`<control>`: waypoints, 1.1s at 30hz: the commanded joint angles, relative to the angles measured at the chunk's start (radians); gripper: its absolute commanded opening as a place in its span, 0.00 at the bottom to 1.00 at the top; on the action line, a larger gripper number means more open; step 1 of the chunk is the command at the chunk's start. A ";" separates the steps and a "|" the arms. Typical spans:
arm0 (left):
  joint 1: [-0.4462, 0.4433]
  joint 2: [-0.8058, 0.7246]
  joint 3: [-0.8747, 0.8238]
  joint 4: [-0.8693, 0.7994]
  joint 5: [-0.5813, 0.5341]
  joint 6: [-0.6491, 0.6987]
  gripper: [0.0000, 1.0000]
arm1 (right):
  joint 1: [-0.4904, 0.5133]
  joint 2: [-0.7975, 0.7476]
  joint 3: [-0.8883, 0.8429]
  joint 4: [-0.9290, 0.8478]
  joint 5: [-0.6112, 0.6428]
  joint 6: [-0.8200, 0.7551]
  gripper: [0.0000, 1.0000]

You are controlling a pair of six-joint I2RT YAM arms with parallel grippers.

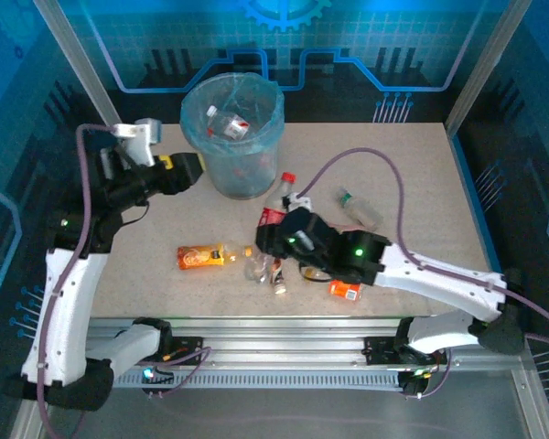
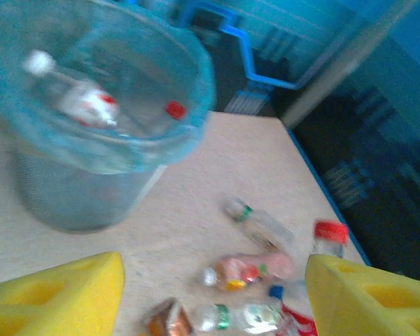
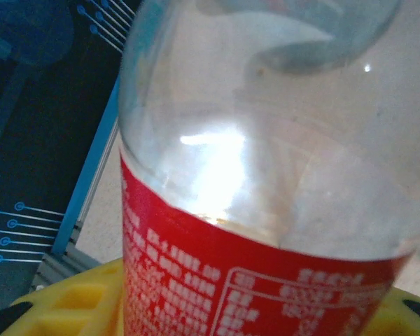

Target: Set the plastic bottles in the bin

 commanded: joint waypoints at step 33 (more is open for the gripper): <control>-0.449 0.441 0.374 0.169 0.186 0.001 0.11 | -0.414 -0.281 -0.066 0.147 -0.794 -0.782 0.30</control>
